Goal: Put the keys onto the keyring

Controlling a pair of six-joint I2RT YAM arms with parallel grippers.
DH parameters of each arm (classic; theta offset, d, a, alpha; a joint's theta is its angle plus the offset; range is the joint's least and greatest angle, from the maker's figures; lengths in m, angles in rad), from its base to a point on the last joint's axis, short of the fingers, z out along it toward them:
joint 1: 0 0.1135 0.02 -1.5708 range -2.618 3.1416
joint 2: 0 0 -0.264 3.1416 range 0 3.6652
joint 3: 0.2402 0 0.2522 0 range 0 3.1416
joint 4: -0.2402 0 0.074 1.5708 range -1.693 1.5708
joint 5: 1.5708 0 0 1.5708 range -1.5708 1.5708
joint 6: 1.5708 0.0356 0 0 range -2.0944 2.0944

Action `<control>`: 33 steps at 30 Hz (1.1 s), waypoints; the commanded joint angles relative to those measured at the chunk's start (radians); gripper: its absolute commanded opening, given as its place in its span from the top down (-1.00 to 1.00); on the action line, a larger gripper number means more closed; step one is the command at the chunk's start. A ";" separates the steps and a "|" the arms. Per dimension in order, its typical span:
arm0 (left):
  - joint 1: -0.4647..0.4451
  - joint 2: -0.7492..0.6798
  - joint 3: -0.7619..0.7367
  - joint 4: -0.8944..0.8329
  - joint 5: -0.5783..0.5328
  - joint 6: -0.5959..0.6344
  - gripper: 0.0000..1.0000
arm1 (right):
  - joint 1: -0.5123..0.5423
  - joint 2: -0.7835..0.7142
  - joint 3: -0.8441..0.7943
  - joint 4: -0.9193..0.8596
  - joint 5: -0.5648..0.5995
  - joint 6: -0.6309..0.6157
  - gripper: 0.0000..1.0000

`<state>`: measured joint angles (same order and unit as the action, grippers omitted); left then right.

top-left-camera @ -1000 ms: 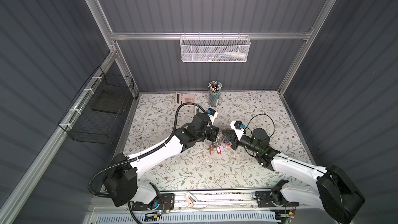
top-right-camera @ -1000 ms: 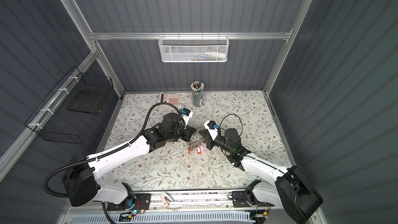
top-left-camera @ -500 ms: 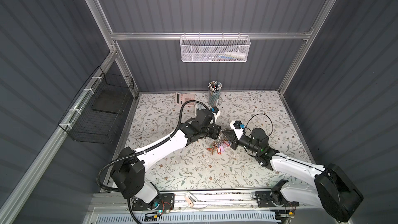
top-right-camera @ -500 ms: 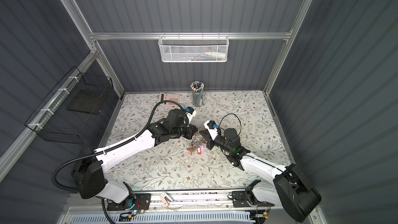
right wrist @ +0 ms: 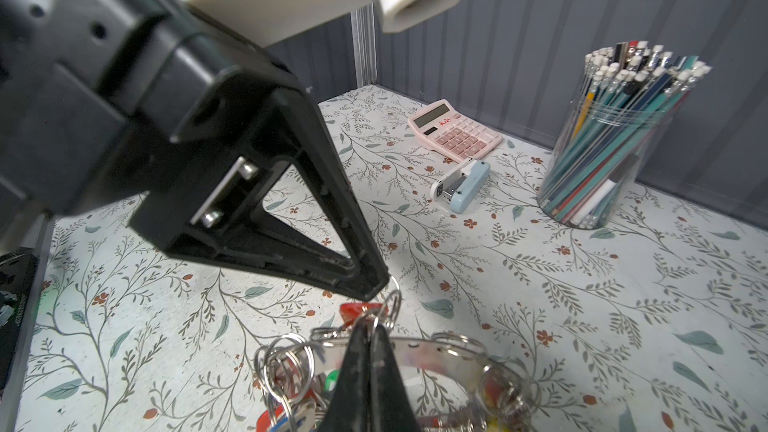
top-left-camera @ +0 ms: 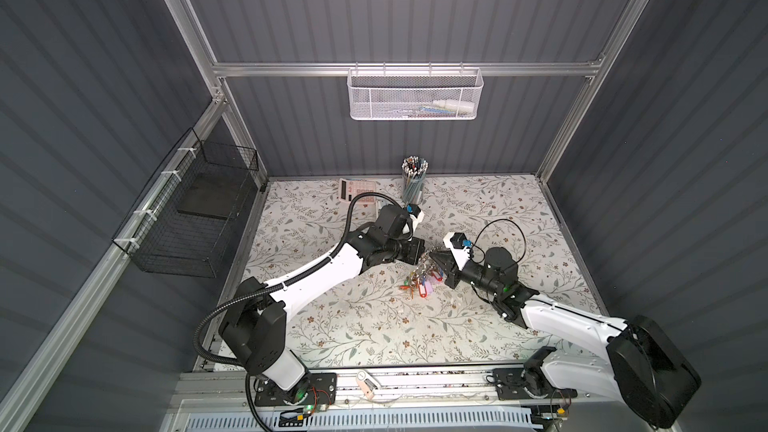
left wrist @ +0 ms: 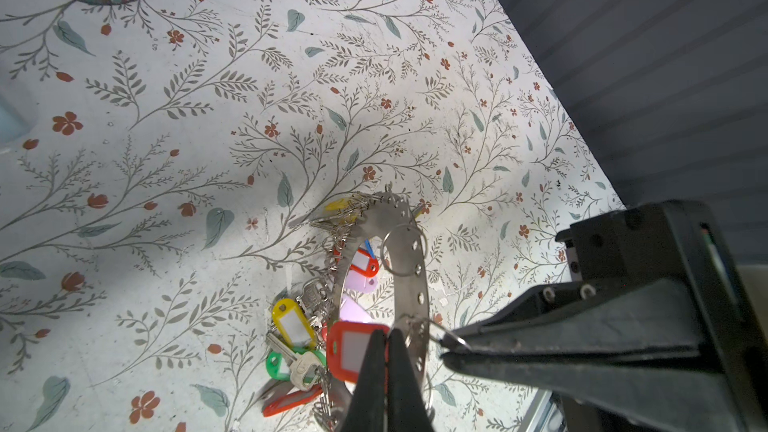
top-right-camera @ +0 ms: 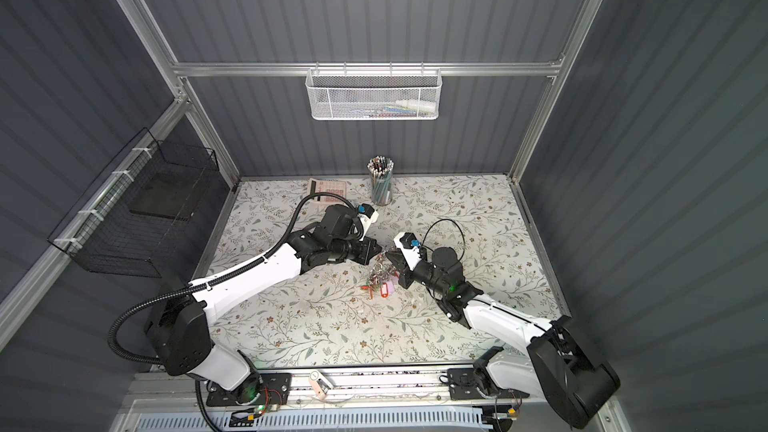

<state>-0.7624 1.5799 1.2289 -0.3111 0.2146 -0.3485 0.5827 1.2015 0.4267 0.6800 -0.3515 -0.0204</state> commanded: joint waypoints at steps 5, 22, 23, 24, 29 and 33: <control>0.078 0.033 -0.043 -0.027 -0.031 0.006 1.00 | 0.020 -0.048 0.036 0.194 -0.116 -0.007 1.00; 0.124 0.018 -0.080 -0.005 0.000 0.002 0.56 | 0.012 -0.035 0.041 0.195 -0.137 0.009 1.00; 0.136 0.004 -0.095 0.004 0.002 -0.008 0.54 | 0.009 -0.032 0.041 0.199 -0.144 0.012 1.00; 0.152 -0.013 -0.116 0.020 0.007 -0.018 0.51 | 0.006 -0.027 0.043 0.202 -0.153 0.015 1.00; 0.203 -0.131 -0.226 0.140 0.032 -0.007 0.20 | -0.021 -0.002 0.047 0.216 -0.223 0.043 1.00; 0.221 -0.245 -0.353 0.347 0.086 0.054 0.04 | -0.051 0.013 0.049 0.224 -0.296 0.068 1.00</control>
<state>-0.5430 1.4052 0.9321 -0.1345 0.2459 -0.3435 0.5499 1.2125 0.4290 0.8127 -0.5678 0.0177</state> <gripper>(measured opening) 0.469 0.044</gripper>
